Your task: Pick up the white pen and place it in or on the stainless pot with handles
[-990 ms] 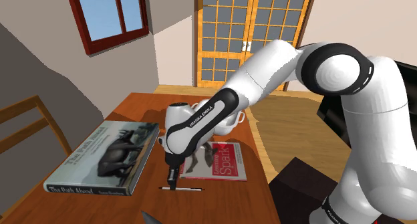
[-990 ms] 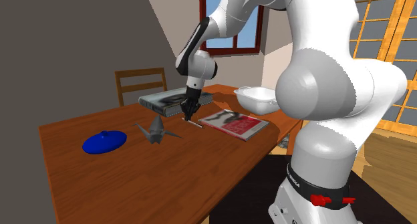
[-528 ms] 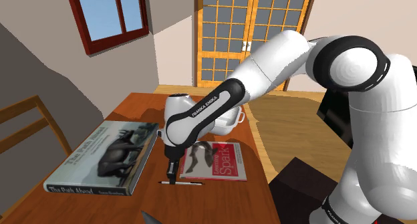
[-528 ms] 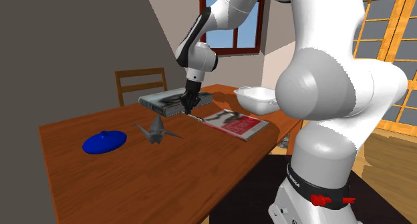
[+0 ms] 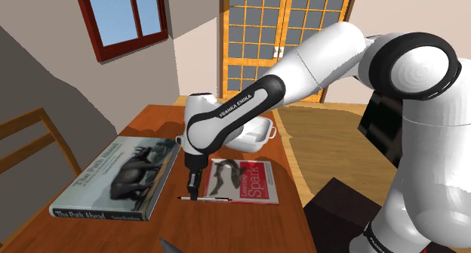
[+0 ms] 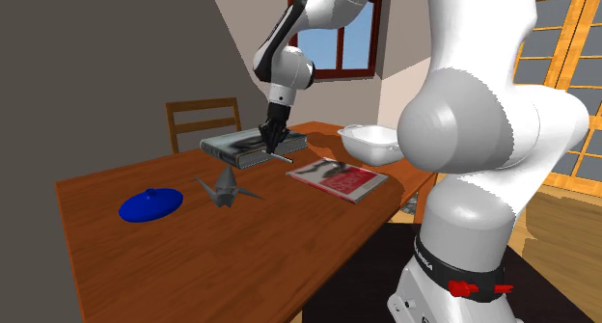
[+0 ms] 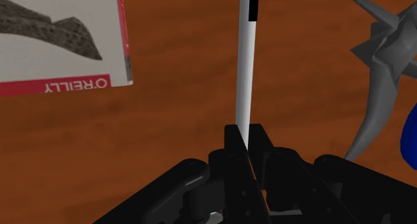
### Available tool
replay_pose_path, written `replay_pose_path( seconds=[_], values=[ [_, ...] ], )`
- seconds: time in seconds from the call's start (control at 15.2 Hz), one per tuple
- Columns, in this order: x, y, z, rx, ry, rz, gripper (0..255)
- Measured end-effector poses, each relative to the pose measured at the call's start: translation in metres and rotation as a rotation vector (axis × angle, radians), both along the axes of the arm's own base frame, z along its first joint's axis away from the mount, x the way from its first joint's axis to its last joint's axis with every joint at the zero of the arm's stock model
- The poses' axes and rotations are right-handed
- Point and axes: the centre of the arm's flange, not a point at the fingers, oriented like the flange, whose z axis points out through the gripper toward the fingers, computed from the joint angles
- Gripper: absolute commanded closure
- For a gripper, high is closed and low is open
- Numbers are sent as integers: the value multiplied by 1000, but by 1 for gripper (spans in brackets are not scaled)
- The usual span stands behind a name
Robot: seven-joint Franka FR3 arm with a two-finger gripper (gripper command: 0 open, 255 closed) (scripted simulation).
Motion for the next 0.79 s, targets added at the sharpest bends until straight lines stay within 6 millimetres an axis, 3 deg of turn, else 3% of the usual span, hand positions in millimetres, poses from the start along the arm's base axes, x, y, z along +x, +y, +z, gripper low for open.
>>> replay_pose_path(
  seconds=[0.79],
  values=[
    [0,-1,64,0,0,0,255]
  ],
)
